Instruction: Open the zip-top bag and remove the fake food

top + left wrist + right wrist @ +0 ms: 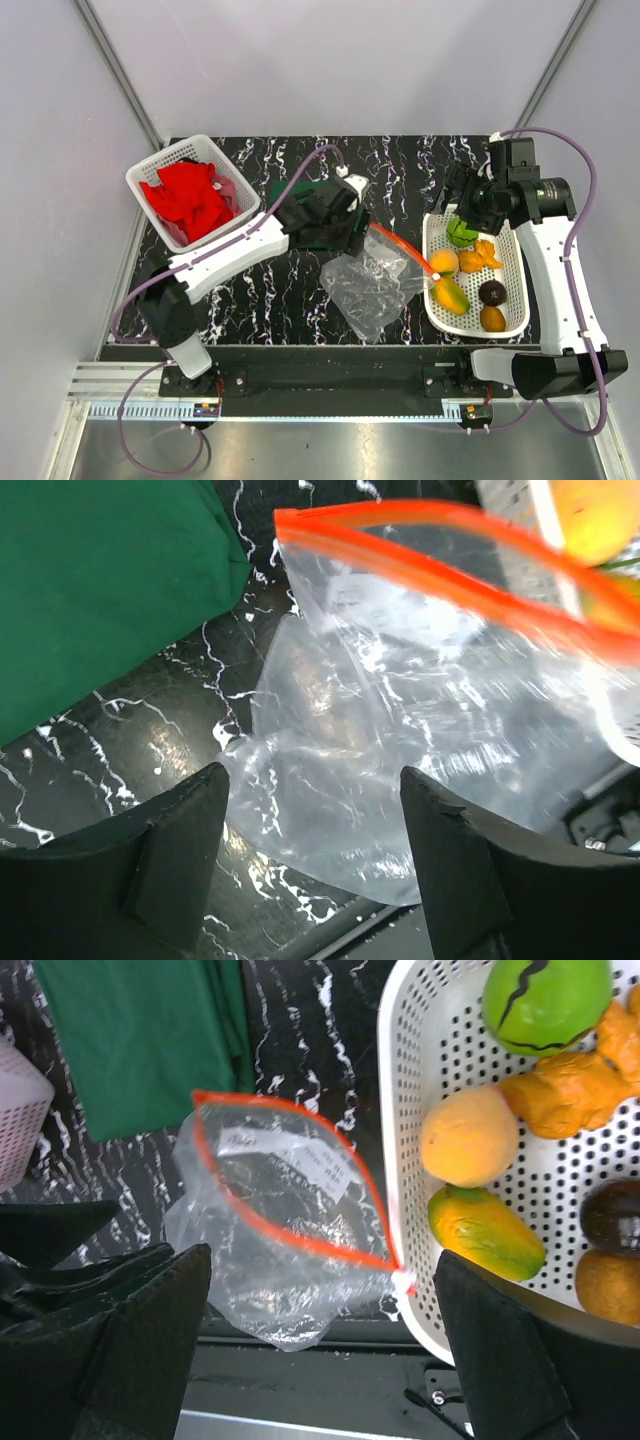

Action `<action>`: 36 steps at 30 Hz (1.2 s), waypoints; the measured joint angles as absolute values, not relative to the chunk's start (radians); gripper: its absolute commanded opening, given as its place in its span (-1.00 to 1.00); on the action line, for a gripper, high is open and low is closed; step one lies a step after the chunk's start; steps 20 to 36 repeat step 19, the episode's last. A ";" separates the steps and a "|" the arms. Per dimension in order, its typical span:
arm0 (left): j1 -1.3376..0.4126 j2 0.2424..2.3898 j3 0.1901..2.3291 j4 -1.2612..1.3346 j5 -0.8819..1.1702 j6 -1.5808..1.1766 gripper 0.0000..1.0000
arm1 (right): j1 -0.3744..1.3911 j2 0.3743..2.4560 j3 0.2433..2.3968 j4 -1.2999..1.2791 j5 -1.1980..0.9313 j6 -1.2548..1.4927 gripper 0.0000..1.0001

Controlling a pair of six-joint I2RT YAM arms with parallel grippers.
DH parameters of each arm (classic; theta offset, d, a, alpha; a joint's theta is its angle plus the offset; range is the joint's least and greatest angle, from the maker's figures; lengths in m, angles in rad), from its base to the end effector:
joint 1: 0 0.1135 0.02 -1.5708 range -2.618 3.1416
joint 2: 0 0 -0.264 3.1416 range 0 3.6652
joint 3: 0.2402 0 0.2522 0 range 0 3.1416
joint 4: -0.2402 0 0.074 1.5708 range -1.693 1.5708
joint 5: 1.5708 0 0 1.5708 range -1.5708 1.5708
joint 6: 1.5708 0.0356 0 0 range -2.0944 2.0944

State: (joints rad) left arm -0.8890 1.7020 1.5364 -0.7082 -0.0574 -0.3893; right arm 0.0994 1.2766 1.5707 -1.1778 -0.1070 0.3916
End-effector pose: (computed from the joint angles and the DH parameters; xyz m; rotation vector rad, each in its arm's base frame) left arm 0.2388 -0.2909 0.3100 0.5944 2.4349 -0.4855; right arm 0.2284 0.0266 0.4100 0.3139 2.4590 0.3442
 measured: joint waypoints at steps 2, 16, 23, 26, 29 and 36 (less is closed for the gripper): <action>-0.887 1.655 1.520 -0.703 -0.058 -0.401 0.47 | 0.099 1.274 1.571 -1.184 -0.131 0.394 1.00; -0.881 1.028 1.079 -0.389 0.059 -0.582 0.58 | 0.099 1.097 1.470 -1.186 -0.374 0.461 1.00; -0.881 0.907 0.916 -0.232 0.085 -0.693 0.60 | 0.099 1.036 1.384 -1.153 -0.417 0.487 0.99; -0.881 0.907 0.916 -0.232 0.085 -0.693 0.60 | 0.099 1.036 1.384 -1.153 -0.417 0.487 0.99; -0.881 0.907 0.916 -0.232 0.085 -0.693 0.60 | 0.099 1.036 1.384 -1.153 -0.417 0.487 0.99; -0.881 0.907 0.916 -0.232 0.085 -0.693 0.60 | 0.099 1.036 1.384 -1.153 -0.417 0.487 0.99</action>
